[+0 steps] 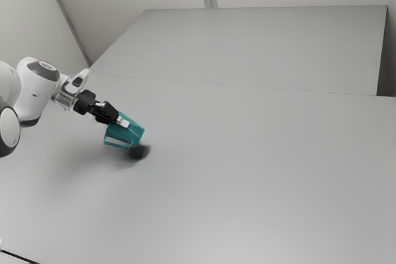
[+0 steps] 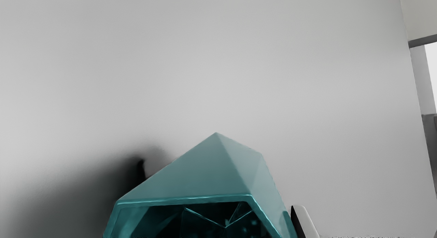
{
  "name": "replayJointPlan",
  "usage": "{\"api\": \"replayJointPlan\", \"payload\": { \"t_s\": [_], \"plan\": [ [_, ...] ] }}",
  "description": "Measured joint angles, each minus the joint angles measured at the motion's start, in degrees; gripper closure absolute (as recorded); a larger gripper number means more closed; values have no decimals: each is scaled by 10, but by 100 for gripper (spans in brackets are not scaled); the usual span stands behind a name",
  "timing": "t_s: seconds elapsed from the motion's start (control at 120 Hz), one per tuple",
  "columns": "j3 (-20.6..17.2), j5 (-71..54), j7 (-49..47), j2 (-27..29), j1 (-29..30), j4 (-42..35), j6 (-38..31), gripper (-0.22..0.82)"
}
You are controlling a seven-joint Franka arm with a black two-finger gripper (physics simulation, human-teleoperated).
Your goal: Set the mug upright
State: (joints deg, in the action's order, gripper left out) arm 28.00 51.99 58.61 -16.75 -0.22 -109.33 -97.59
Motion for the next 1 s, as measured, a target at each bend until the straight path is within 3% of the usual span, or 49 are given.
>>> {"api": "replayJointPlan", "payload": {
  "t_s": [0.092, 0.258, 0.433, 0.65, 1.0],
  "plan": [
    [-12, -44, -10, 15, -16, 23, -11, 77],
    [-67, -183, -42, 63, -32, 29, -65, 78],
    [-92, -343, -84, 128, -71, -33, -144, 78],
    [-184, -491, -158, 171, -39, -79, -215, 78],
    [-203, -534, -260, 171, -108, -130, -277, 78]
  ]
}}
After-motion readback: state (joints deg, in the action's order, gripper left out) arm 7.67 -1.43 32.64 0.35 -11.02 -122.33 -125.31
